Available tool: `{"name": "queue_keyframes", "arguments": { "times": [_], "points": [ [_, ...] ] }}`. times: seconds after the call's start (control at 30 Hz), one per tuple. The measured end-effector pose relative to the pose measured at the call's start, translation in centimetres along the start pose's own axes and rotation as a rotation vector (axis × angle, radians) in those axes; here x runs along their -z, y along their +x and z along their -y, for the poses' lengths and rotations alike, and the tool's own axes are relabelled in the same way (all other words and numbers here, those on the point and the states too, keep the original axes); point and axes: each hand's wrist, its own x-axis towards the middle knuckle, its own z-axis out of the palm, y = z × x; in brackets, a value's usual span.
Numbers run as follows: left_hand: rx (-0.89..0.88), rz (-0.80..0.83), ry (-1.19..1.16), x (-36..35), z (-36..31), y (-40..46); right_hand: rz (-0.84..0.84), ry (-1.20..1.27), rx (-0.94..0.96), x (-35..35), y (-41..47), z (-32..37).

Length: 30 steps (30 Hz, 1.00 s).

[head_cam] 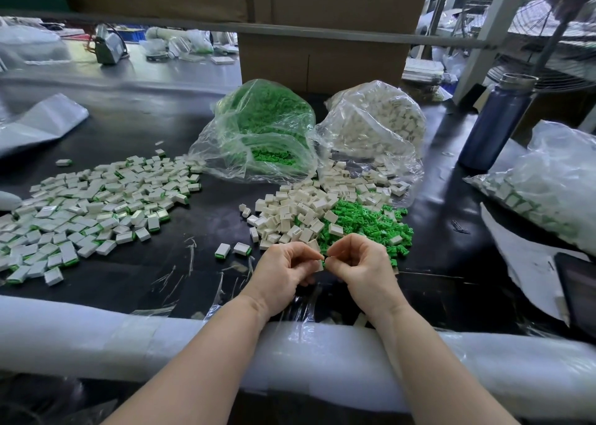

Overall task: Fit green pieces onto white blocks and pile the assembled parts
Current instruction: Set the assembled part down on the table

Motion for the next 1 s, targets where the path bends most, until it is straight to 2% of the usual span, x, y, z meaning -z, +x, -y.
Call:
{"name": "queue_keyframes", "arguments": {
  "times": [0.53,0.7,0.9,1.0],
  "points": [
    [-0.009,0.067,0.116,-0.01,0.16,0.06,0.074,0.009,-0.028,0.2,-0.13,0.31],
    [-0.042,0.019,0.08,-0.1,0.18,0.12,0.029,0.027,-0.027,0.02,-0.05,0.2],
    [-0.09,0.006,0.162,-0.14,0.37,0.16,-0.008,0.081,-0.04,-0.11,0.19,-0.04],
    [-0.077,-0.025,0.142,-0.18,0.64,0.33,-0.002,0.17,-0.049,-0.1,0.07,-0.04]
  ]
}}
